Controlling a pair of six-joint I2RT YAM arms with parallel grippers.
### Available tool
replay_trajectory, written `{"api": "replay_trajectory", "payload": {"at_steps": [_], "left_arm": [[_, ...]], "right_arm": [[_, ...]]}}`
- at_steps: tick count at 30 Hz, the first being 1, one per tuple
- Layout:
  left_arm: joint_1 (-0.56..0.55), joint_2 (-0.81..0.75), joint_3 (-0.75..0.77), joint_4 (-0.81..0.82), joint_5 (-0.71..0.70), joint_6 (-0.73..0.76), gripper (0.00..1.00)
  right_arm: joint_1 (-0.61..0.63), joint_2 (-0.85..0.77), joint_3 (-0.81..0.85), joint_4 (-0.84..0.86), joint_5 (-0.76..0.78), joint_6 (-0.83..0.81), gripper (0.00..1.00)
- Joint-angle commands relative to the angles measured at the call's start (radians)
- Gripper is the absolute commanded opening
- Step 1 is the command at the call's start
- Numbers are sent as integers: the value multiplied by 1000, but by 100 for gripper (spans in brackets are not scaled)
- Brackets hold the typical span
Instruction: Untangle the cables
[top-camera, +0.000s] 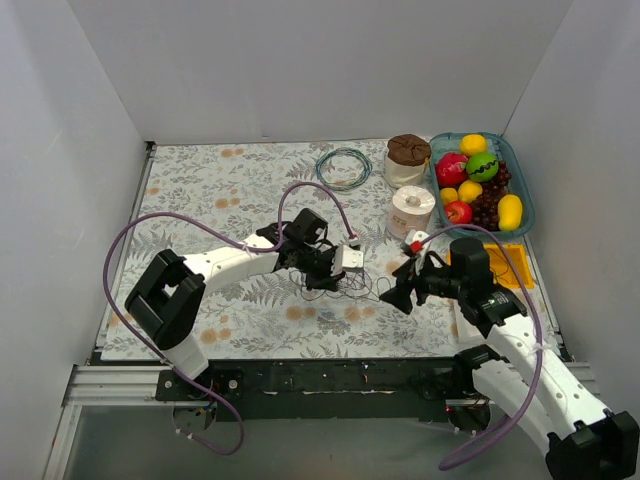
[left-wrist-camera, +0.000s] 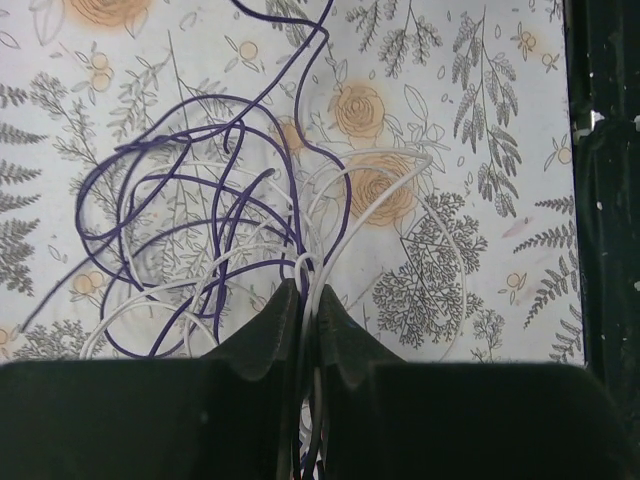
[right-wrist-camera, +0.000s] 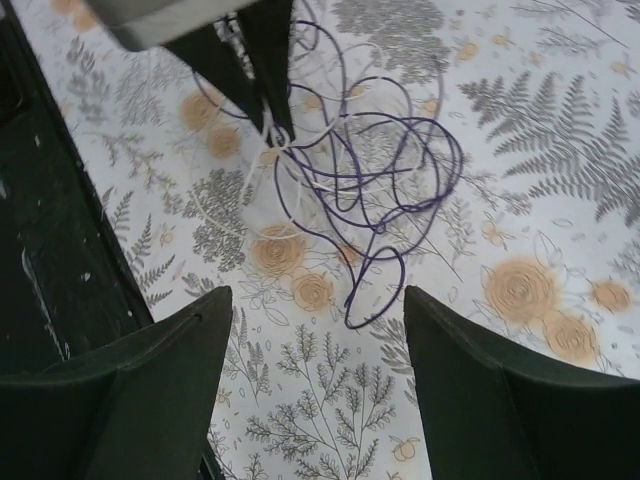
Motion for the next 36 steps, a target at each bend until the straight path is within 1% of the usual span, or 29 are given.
{"api": "replay_trajectory", "payload": {"at_steps": [1,3,4,5,6,7,8,9,10,12,14,15,16,18,19,21,23,26,28,29,30,33,35,36], "left_arm": [[5,-37,-25,5,18,15,0],[7,-43,-23,8,15,19,0],[7,-46,-23,8,13,19,0],[7,-49,-23,12,12,19,0],[7,-50,-23,14,12,20,0],[7,-54,-23,12,12,22,0],[7,-55,-23,12,10,23,0],[7,-55,-28,12,12,23,0],[7,-57,-28,12,13,23,0],[7,-61,-31,15,18,25,0],[7,-67,-40,18,21,28,0],[7,-69,-42,18,19,31,0],[7,-69,-42,18,16,32,0],[7,-70,-45,22,16,34,0],[7,-69,-46,23,19,34,0],[7,-67,-45,25,24,32,0],[7,-67,-42,25,30,31,0],[7,-67,-39,25,28,31,0],[7,-63,-34,25,28,31,0],[7,-63,-34,25,28,32,0],[7,-64,-34,23,30,32,0],[8,-66,-35,15,32,35,0],[7,-69,-42,-1,33,52,0],[7,-70,-43,-6,32,57,0]], "right_arm": [[119,80,93,-29,74,-208,78],[120,140,146,-101,118,-192,81],[120,200,167,-121,169,-167,82],[117,234,225,-148,171,-118,82],[116,272,248,-198,163,-96,80],[117,344,275,-218,143,-64,78],[117,375,298,-230,116,-27,74],[117,401,299,-243,88,-15,65],[116,427,295,-246,44,-4,61],[119,417,261,-223,52,44,60],[119,371,243,-174,103,85,62],[120,361,244,-177,136,103,67],[120,364,255,-186,199,140,69],[117,386,270,-230,218,147,69],[120,413,279,-243,221,186,69],[120,441,281,-287,236,202,69],[119,466,261,-289,267,223,68],[119,479,235,-251,212,226,66],[119,484,232,-225,186,233,55],[119,484,233,-221,187,231,47],[120,484,238,-218,184,231,30],[120,473,268,-232,178,210,2],[119,450,305,-270,204,197,1],[119,440,353,-287,223,187,1]]}}
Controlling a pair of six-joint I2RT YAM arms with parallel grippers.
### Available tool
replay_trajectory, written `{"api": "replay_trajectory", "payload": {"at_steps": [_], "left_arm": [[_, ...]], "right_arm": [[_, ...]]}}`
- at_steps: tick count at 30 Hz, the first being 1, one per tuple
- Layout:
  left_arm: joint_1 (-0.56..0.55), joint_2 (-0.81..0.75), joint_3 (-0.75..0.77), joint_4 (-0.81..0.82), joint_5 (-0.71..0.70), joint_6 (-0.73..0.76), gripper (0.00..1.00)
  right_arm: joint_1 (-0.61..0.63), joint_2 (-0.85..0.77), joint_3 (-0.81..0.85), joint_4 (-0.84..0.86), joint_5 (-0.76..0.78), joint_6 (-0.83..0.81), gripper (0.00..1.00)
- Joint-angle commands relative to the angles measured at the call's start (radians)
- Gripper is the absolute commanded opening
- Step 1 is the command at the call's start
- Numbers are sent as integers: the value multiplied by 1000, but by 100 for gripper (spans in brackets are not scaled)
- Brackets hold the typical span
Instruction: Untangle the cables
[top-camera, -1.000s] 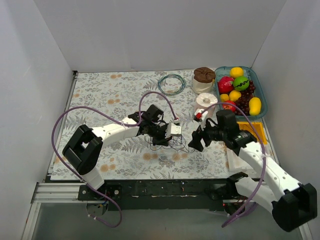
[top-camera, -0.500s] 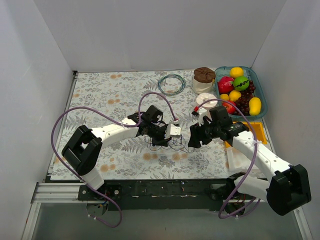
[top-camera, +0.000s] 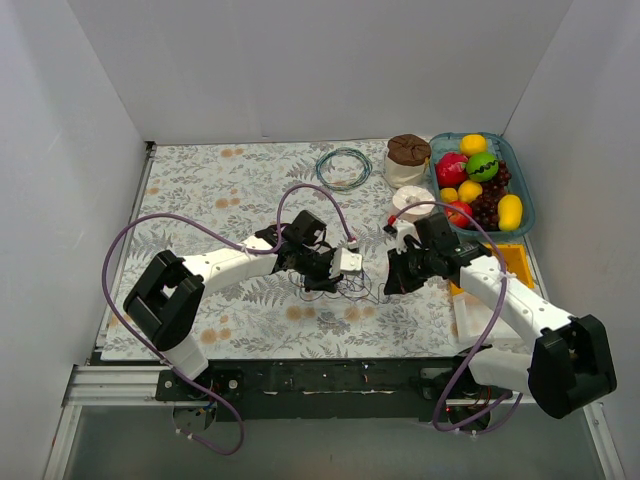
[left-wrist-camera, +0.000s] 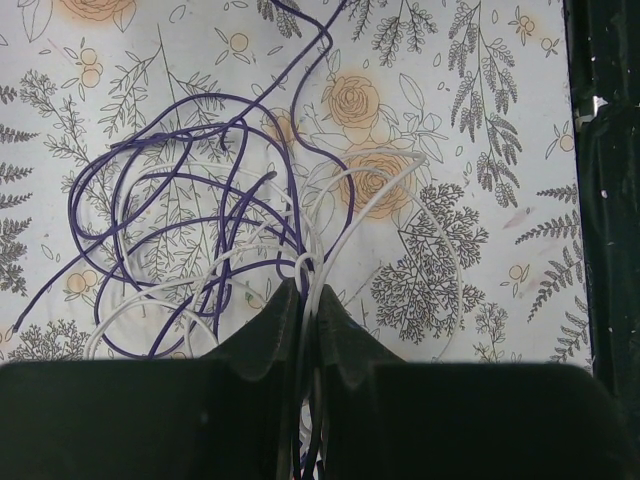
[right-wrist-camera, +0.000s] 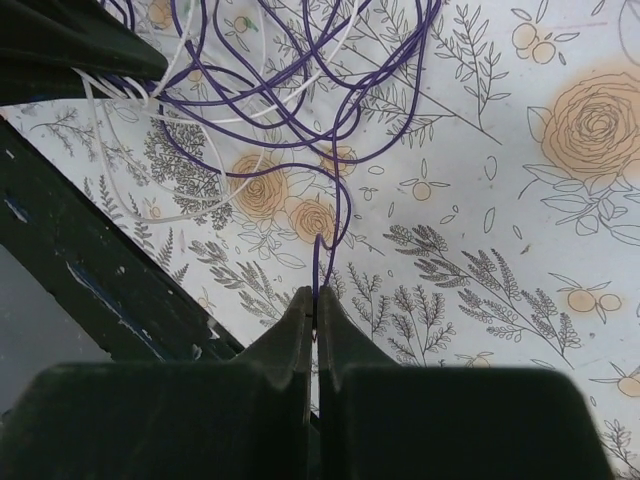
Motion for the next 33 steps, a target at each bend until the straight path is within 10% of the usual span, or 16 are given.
{"api": "replay_trajectory", "payload": {"at_steps": [1,11,25,33], "left_arm": [[7,-64,-12,-22,27,39,0],[7,-84,-43,-11,-7,31,7],[7,-94,-50,-11,-11,36,7],[7,-100,-10,-28,-8,4,58]], "right_arm": [[2,-70,148,-53,46,-36,1],[1,-160,709,-181,178,-118,1],[2,-159,1082,-55,260,-182,1],[2,-148,1038,-109,549,-249,1]]}}
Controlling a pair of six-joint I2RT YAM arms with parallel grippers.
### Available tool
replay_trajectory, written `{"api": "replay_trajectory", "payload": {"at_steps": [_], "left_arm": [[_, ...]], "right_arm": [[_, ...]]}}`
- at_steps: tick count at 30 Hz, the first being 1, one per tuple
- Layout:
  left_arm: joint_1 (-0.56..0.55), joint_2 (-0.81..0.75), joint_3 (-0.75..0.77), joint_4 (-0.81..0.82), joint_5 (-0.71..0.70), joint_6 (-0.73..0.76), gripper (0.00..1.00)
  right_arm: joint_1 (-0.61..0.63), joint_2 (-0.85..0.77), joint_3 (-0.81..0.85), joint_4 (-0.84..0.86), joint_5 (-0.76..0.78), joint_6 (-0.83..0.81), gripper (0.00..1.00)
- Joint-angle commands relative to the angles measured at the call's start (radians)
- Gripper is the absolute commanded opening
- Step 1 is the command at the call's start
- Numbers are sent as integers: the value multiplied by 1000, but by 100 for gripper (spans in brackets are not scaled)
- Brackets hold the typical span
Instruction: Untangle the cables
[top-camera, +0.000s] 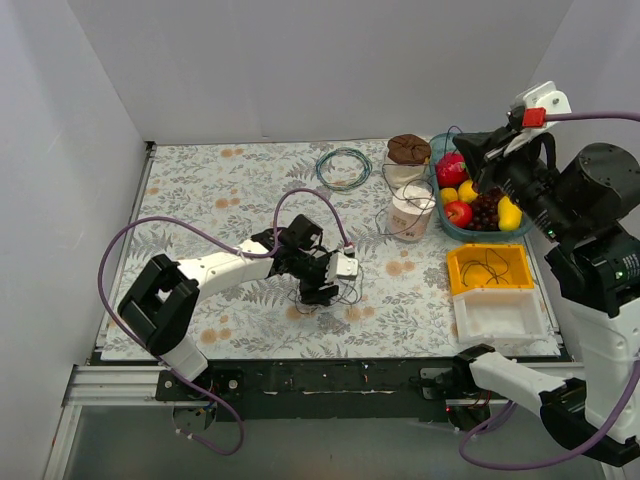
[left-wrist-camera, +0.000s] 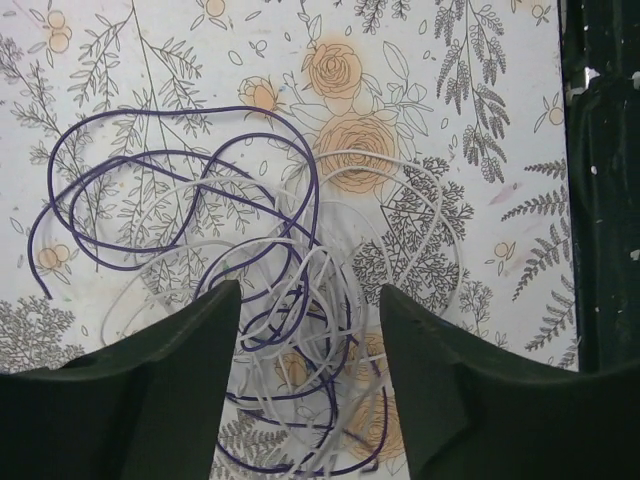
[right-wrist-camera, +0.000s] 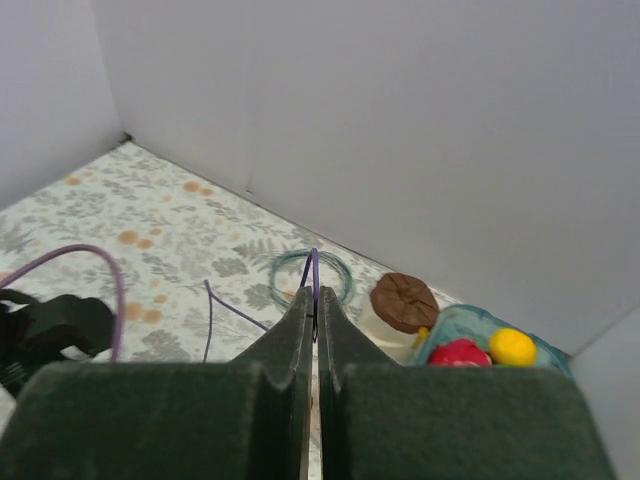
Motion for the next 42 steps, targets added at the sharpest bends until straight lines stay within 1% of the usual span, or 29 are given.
{"api": "replay_trajectory", "payload": {"at_steps": [1,2,3,5,6,9,11,13,18,19,23,25,28,33,37,42], "left_arm": [[6,-70,37,-7,12,-27,63],[6,-71,51,-10,8,-50,67],[6,-71,60,-15,3,-61,74],[6,-84,82,-39,-3,-84,79],[6,-90,103,-52,-8,-99,84],[6,-113,161,-113,-28,-144,88],[6,-134,189,-170,-37,-173,95],[8,-154,217,-217,-49,-211,98],[20,-232,220,-268,-119,-306,98],[22,-248,212,-268,-161,-325,98],[49,-315,130,-271,-219,-420,98],[60,-360,96,-270,-222,-440,98],[75,-410,28,-256,-216,-455,98],[80,-440,1,-247,-227,-457,98],[80,-450,-1,-240,-233,-457,98],[80,-452,-6,-236,-247,-452,98]], "right_arm": [[3,14,-28,-8,241,-61,1],[0,12,-51,-8,275,-68,1],[1,14,-61,-12,333,-74,1],[1,14,-84,-25,387,-88,1],[1,12,-91,-31,439,-91,1],[-6,-6,-142,-52,519,-83,1],[-14,-23,-182,-54,556,-72,1],[-25,-51,-252,-49,614,-63,1],[-123,-80,-349,-34,648,-60,1],[-137,-83,-369,-31,660,-54,1],[-205,-112,-398,-40,703,-34,1],[-219,-132,-420,-42,717,-37,1],[-249,-149,-496,-20,706,-51,1],[-313,-167,-651,67,636,-51,1],[-373,-152,-714,87,588,-39,1],[-495,-140,-806,159,498,-35,1]]}}
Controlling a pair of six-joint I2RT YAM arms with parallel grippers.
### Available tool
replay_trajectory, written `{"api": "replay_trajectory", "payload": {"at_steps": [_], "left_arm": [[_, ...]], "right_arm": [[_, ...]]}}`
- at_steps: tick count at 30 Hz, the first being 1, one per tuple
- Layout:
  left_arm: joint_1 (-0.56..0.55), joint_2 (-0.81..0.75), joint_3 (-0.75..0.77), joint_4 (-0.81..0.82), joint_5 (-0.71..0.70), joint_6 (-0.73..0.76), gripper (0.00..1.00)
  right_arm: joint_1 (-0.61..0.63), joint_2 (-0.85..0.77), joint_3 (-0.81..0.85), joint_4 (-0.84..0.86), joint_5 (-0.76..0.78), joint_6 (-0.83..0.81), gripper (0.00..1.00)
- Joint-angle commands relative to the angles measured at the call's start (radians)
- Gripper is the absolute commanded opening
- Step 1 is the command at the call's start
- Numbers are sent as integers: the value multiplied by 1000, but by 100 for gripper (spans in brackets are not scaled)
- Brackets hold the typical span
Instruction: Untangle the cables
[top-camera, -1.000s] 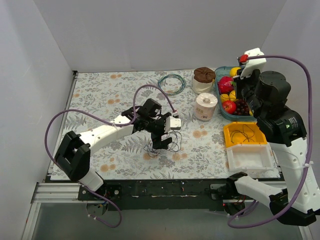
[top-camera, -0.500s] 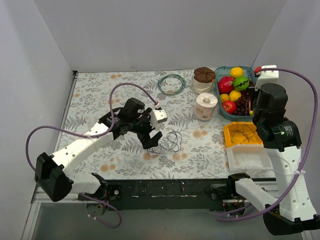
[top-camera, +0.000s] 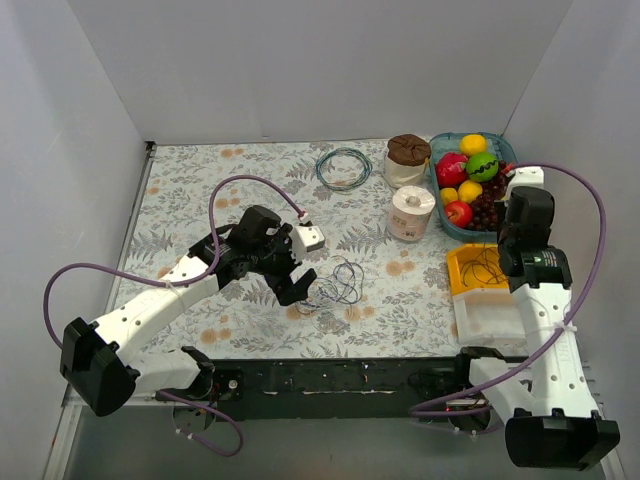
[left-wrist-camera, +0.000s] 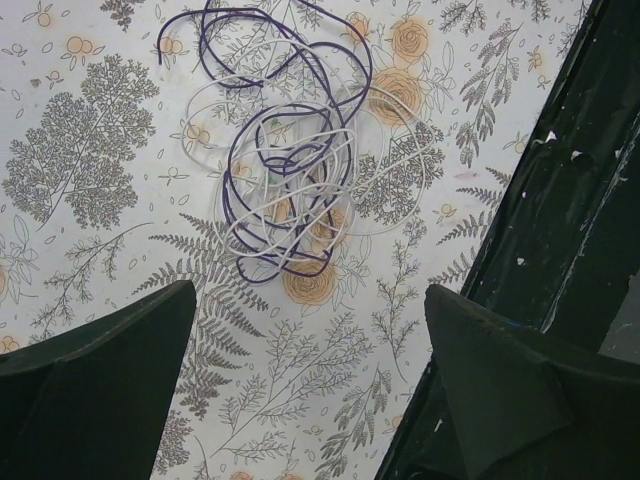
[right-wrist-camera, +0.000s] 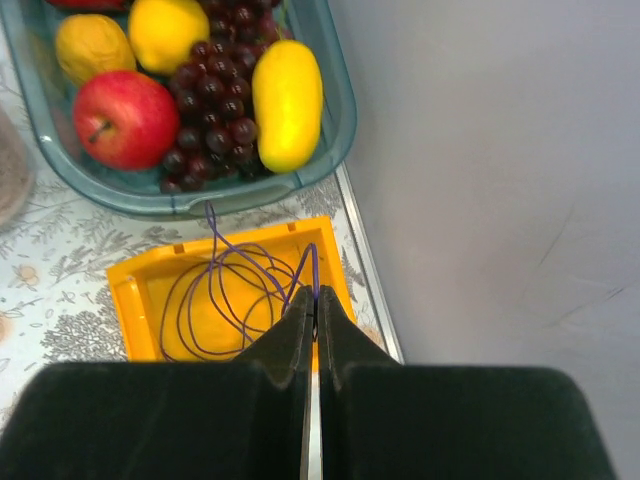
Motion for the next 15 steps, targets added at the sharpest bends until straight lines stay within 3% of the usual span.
{"api": "replay_trajectory", "payload": {"at_steps": [1,7,15], "left_arm": [[5,-32,-3,19,-20,-4,98],[6,-26,9,19,-18,-5,98],[8,-33,11,19,-24,15,98]], "right_arm": [[-93,1,-77,130,-110,13,1],[-176,31,-188,216,-185,25,1],[-282,138,-242,186,-358,120,1]]}}
